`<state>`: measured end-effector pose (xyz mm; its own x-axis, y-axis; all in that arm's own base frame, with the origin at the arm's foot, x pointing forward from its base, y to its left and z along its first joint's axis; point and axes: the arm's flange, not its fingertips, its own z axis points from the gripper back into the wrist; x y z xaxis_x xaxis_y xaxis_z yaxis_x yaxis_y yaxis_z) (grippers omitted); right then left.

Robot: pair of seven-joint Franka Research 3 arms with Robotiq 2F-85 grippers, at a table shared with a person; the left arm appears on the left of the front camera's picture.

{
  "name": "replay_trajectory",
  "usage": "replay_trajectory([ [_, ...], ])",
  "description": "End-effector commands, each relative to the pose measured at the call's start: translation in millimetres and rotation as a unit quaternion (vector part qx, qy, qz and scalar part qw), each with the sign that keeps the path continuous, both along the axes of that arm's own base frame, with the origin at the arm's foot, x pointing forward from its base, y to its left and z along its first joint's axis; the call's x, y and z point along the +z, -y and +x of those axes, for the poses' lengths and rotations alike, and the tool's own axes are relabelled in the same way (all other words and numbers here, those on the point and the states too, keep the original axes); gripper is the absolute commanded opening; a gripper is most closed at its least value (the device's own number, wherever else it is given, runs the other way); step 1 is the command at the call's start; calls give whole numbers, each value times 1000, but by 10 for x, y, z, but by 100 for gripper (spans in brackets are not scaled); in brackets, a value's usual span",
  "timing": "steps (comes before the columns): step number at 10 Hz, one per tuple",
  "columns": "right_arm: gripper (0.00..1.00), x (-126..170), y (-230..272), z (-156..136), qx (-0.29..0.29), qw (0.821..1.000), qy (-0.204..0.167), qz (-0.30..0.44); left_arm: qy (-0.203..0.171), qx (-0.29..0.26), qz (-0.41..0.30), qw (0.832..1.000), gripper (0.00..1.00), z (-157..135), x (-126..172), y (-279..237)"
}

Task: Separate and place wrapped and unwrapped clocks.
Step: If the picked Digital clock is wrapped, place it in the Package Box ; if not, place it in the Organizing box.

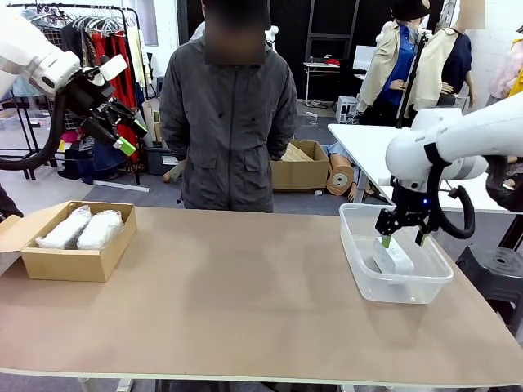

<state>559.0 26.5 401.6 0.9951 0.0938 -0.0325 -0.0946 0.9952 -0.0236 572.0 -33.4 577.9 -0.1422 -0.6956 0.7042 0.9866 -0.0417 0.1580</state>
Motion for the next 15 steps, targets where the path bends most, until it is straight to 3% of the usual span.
replay_trajectory([
  [1,100,349,-2,-103,65,998,4,-2,-1,2,7,1000,100,-13,11,-12],
  [2,100,503,32,-155,110,994,-15,3,-1,2,7,1000,100,-13,11,-12],
  [6,100,845,123,-310,186,982,19,38,-1,2,7,1000,100,-13,11,-12],
  [15,100,798,70,-260,177,984,10,20,-1,2,7,1000,100,-13,11,-12],
])
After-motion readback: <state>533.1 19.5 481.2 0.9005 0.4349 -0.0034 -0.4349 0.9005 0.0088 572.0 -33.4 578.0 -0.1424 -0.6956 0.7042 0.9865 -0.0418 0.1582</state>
